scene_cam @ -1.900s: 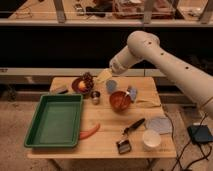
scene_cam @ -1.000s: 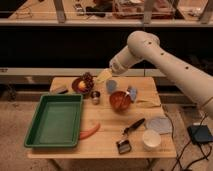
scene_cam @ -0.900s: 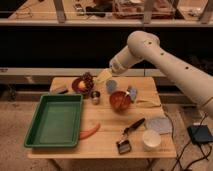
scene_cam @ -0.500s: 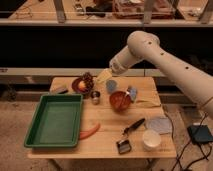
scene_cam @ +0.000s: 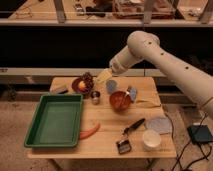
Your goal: Place towel in plastic cup
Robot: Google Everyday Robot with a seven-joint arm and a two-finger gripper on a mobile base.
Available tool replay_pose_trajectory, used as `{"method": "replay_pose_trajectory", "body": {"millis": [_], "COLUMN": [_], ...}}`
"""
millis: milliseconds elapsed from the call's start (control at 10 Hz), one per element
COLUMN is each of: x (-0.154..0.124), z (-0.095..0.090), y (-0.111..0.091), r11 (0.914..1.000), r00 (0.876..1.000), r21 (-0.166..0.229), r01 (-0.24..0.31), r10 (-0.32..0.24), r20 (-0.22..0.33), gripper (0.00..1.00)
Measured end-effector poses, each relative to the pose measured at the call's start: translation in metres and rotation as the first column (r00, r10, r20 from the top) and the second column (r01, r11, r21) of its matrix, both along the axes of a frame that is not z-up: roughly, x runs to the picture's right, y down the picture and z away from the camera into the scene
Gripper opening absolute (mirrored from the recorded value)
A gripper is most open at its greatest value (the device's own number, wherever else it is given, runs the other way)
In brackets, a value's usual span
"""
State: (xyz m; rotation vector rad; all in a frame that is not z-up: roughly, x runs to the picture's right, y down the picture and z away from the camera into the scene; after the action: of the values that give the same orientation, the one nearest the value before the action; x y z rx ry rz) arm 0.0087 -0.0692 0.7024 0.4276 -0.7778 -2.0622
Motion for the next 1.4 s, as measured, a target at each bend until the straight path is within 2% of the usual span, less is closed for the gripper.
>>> {"method": "replay_pose_trajectory", "body": {"millis": [400,600,800,1100,1200,1300,1400], "x": [0.001,0.014,0.043,0.110,0.140,0.157,0.177], "z": [0.000,0.001,0.004,0.009,0.013,0.016,0.021], "y": [0.000,0.006,0.016,0.036,0.047,0.054,0.064], "r11": [1.0000,0.9999,0.9991,0.9957,0.9930,0.9908,0.9876], "r00": [1.000,0.997,0.988,0.957,0.934,0.917,0.892], "r21": [0.000,-0.015,-0.038,-0.075,-0.094,-0.108,-0.129], "r01": [0.002,-0.006,-0.019,-0.054,-0.072,-0.081,-0.091], "r10": [-0.002,0.005,0.013,0.031,0.034,0.032,0.023], "r20": [-0.004,-0.079,-0.155,-0.289,-0.356,-0.397,-0.452], "gripper": [0.78,0.78,0.78,0.78,0.78,0.78,0.78]}}
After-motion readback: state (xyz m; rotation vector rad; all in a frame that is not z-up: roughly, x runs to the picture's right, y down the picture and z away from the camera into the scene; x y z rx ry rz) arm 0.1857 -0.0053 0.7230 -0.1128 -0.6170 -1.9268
